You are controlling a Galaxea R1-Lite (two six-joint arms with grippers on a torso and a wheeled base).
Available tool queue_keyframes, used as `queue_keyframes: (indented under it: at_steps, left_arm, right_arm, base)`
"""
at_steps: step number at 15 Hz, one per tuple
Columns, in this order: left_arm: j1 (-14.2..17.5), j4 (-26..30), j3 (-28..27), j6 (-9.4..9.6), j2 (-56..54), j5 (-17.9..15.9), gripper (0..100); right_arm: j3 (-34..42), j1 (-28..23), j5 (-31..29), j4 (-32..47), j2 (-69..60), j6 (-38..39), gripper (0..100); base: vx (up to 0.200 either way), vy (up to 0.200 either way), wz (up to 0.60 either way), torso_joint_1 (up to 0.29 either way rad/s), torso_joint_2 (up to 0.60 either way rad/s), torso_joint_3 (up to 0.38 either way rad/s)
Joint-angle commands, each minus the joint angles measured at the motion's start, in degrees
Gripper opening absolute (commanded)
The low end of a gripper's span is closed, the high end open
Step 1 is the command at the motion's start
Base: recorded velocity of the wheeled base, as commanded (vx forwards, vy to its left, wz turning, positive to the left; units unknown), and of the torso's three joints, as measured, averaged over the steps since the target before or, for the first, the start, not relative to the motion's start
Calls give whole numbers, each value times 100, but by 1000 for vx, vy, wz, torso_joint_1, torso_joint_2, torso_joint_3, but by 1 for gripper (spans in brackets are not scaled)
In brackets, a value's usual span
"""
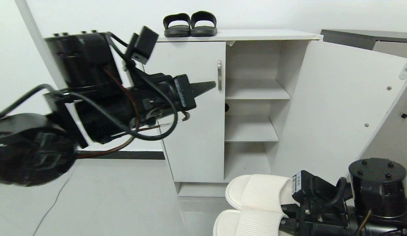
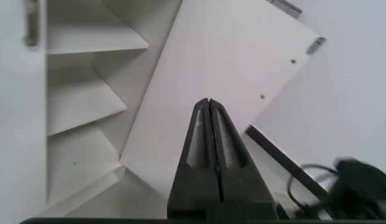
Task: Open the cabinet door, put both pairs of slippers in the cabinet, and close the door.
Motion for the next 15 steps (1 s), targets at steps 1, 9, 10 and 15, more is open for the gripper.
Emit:
queue_keyframes:
  at_steps: [1,9,10,15]
  left_arm:
    - [247,116,1479,-3,-1998,-3,0]
    - [1416,4906,2446,594,-7043,1324,0]
    - [1662,5240,2543,673,-7412,1342,0]
    - [3236,5582,3878,1596,-8915,1561,0]
  right_arm:
    - [-56,-99,3,-1,79,8,0]
    - [-170,-257,-15,-10,123,16,0]
    - [-179,-301,-15,-1,132,16,0]
    - [-284,-485,-15,-10,246,34,0]
  base:
    - [0,0,0,0,0,0]
    - [0,0,0,0,0,0]
    - [0,0,0,0,0,0]
    - [0,0,0,0,0,0]
